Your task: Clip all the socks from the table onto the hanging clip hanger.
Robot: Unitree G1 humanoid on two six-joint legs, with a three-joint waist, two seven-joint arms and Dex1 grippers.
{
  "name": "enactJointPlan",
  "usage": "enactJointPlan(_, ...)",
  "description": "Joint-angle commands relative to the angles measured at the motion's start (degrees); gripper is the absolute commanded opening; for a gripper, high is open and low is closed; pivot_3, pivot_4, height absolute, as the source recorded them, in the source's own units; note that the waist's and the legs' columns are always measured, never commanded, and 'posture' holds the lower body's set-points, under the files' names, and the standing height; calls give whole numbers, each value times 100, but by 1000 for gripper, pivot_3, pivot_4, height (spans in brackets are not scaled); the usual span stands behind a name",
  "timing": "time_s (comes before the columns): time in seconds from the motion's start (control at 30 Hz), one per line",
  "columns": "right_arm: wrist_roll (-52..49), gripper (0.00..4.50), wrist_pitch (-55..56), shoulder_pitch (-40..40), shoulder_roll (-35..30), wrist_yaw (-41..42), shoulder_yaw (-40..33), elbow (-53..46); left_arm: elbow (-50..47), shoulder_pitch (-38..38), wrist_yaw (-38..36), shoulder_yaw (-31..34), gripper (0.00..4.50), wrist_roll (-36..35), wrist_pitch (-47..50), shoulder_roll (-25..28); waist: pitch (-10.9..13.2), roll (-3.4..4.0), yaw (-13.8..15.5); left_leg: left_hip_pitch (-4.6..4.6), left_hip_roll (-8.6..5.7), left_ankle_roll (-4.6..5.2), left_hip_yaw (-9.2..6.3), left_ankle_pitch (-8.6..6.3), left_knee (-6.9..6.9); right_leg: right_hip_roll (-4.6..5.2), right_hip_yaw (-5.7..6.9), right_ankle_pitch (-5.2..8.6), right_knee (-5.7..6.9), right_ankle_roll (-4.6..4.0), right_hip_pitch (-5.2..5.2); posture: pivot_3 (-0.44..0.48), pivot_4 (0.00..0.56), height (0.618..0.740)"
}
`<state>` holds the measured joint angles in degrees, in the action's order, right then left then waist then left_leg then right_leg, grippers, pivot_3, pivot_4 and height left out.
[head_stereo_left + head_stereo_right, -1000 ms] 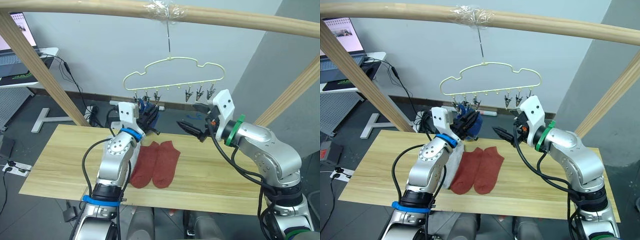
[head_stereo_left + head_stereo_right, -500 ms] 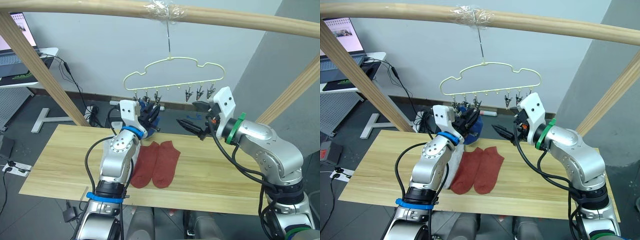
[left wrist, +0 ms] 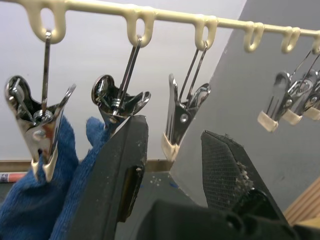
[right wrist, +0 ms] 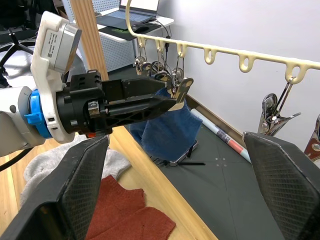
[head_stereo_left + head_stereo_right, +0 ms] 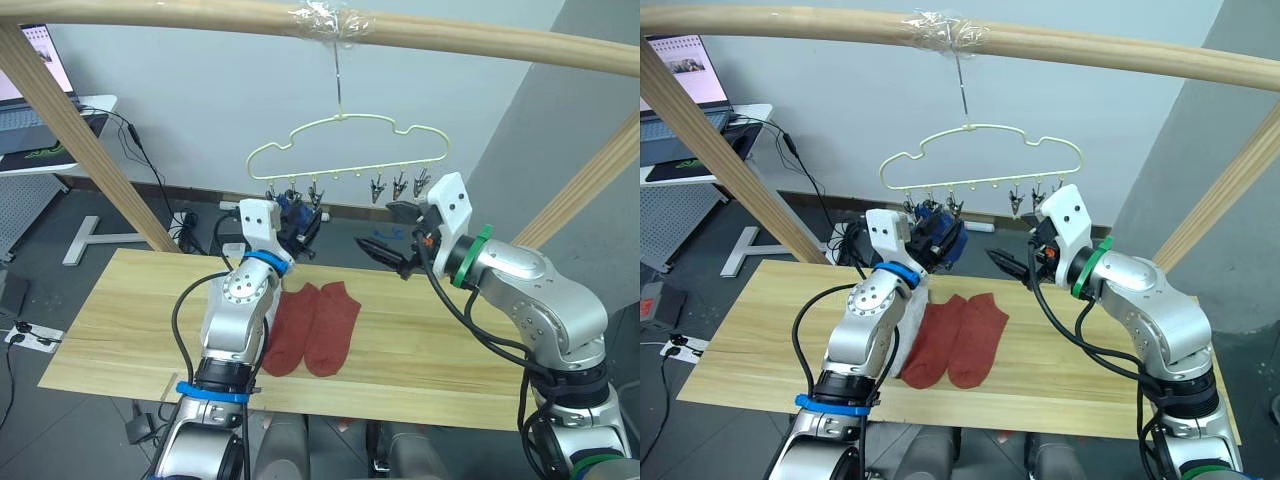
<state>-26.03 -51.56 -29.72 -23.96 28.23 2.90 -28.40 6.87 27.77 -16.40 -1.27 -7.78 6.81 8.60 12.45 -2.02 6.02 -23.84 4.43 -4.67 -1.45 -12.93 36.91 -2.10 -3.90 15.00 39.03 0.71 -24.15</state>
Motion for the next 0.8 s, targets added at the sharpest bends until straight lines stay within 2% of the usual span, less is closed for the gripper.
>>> enactJointPlan(0.03, -71, 4500, 60, -77, -61, -35, -204, -90, -19, 167, 65, 3, 2066, 90, -257, -66, 0, 0, -5, 0, 0, 0, 1, 0, 0, 0, -1, 0, 0, 0, 0, 203, 165, 740)
enactJointPlan(0.8, -106, 4500, 5, -112, -103, -43, -244, -97, 260, 400, 441, -83, 2066, 681, -828, -214, 0, 0, -4, 0, 0, 0, 1, 0, 2, 0, -1, -2, 2, 0, 1, 197, 164, 740)
